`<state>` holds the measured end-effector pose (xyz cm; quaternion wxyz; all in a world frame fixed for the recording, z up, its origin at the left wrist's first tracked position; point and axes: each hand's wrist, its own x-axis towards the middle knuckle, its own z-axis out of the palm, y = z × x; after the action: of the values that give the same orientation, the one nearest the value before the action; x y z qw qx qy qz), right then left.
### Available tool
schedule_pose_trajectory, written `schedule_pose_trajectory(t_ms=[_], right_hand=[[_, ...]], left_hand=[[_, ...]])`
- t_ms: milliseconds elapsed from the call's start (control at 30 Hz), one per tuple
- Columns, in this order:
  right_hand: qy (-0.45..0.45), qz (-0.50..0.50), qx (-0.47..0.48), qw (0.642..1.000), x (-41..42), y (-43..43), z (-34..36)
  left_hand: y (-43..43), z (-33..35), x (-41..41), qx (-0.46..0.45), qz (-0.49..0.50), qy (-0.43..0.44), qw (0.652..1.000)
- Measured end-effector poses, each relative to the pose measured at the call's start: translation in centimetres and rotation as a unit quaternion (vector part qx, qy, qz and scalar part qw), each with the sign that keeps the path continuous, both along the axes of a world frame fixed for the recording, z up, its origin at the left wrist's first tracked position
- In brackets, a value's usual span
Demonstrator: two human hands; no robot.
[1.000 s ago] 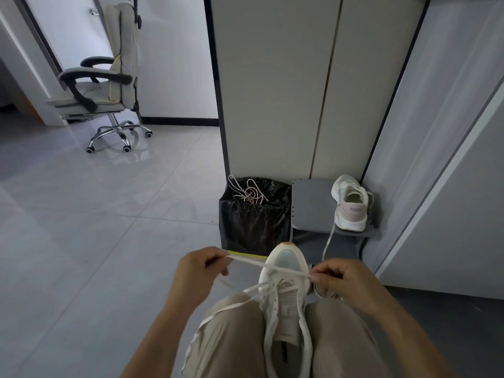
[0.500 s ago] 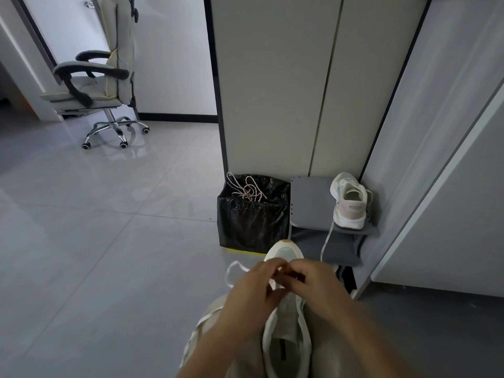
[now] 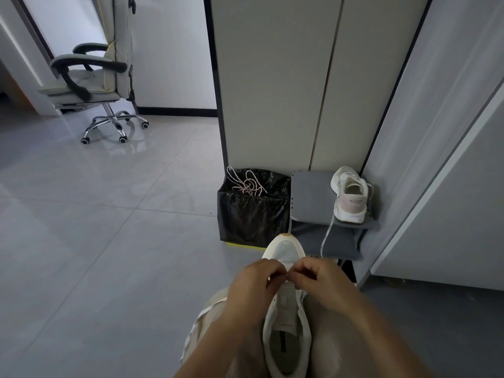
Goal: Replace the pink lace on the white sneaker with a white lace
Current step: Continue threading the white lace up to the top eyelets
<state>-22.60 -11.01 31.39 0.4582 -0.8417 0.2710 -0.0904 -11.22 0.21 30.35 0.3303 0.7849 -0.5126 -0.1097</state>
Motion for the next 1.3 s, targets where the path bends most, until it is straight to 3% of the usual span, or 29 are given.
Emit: schedule_pose_trajectory(t_ms=[67,167,233,367,567,767,933,1133,1300], right_hand=[[0.014,-0.044,-0.012,0.999,-0.4,0.3,-0.5],[0.145,-0.118,-0.152,0.970,-0.6,1.5,-2.1],[0.164,-0.115,-0.204,0.958,-0.4,2.1,-2.5],[0.151,-0.116,-0.167,0.967,-0.4,1.6,-1.6],[0.066,-0.127,-0.015,0.990,-1.4,0.4,-2.1],[0.052,-0.113,0.028,0.992,-1.7,-0.3,-2.5],[0.040,-0.108,0.034,0.993,-1.8,-0.3,-2.6],[0.029,-0.115,-0.023,0.993,-1.8,1.0,-2.8],[0.028,-0.109,-0.023,0.993,-1.8,0.4,-3.0]], left_hand=[[-0.2,-0.7,0.1,-0.014,0.018,0.010,1.000],[-0.2,-2.0,-0.5,0.010,0.056,0.008,0.998],[-0.3,-2.6,-1.1,0.025,0.069,-0.001,0.997],[-0.7,-3.3,-1.9,0.019,0.101,-0.014,0.995],[-0.9,-3.8,-2.5,-0.035,0.098,-0.027,0.994],[-1.7,-3.9,-2.5,-0.045,0.090,-0.076,0.992],[-2.1,-4.4,-2.2,-0.035,0.063,-0.056,0.996],[-2.4,-4.7,-1.2,-0.064,0.014,-0.065,0.996],[-2.8,-4.2,-1.6,-0.012,-0.014,-0.097,0.995]])
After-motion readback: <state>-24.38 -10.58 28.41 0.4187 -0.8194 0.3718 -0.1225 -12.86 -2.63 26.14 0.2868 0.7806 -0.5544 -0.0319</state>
